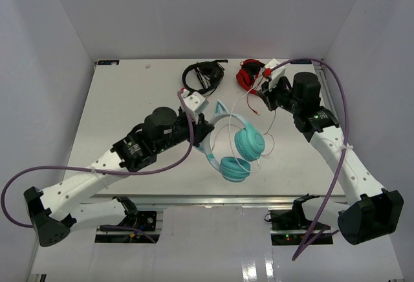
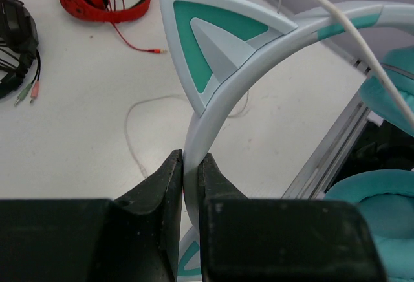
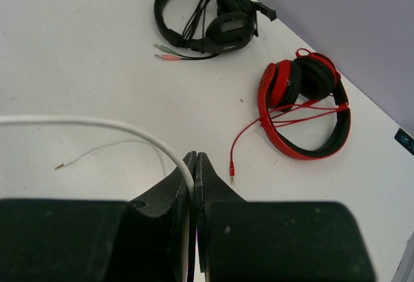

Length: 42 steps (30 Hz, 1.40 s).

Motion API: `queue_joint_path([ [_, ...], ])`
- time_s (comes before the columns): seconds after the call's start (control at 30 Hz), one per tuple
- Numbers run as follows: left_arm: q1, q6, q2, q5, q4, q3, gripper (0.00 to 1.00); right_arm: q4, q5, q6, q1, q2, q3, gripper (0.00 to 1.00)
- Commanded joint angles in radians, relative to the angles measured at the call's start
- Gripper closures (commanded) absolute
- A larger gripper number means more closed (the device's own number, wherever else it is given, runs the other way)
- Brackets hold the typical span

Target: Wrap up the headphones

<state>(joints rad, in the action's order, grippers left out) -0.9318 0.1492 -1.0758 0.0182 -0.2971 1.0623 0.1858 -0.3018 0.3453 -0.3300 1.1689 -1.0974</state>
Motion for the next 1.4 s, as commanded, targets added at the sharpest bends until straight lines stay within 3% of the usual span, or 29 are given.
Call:
queue_joint_path([
  [0.0,-0.002,0.162,0.093,0.075,0.107,-0.034,1.0,-0.143,-0.076,-0.16,0.089,-0.082,0.022,0.92],
  [0.27,-0.001,0.278,0.118,0.149,0.14,-0.017,1.0,-0.298,-0.384,-0.326,0.119,-0.112,0.134,0.92],
  [0.43,-0.002,0.35,0.069,0.179,0.214,0.031,1.0,-0.493,-0.608,-0.548,0.12,-0.103,0.232,0.92],
  [0.9,-0.002,0.464,-0.066,0.282,0.289,0.224,1.0,-0.765,-0.682,-0.765,0.12,-0.069,0.346,0.92],
  [1.03,-0.002,0.466,-0.073,0.279,0.289,0.241,1.0,-0.816,-0.697,-0.809,0.121,-0.062,0.35,0.87],
  [1.17,-0.002,0.469,-0.089,0.272,0.286,0.269,1.0,-0.852,-0.709,-0.842,0.121,-0.05,0.352,0.73],
  [1.3,-0.002,0.477,-0.133,0.256,0.277,0.328,1.0,-0.894,-0.711,-0.877,0.113,-0.028,0.37,0.46],
  [1.37,-0.002,0.483,-0.152,0.25,0.276,0.354,1.0,-0.916,-0.713,-0.885,0.098,-0.014,0.377,0.37],
])
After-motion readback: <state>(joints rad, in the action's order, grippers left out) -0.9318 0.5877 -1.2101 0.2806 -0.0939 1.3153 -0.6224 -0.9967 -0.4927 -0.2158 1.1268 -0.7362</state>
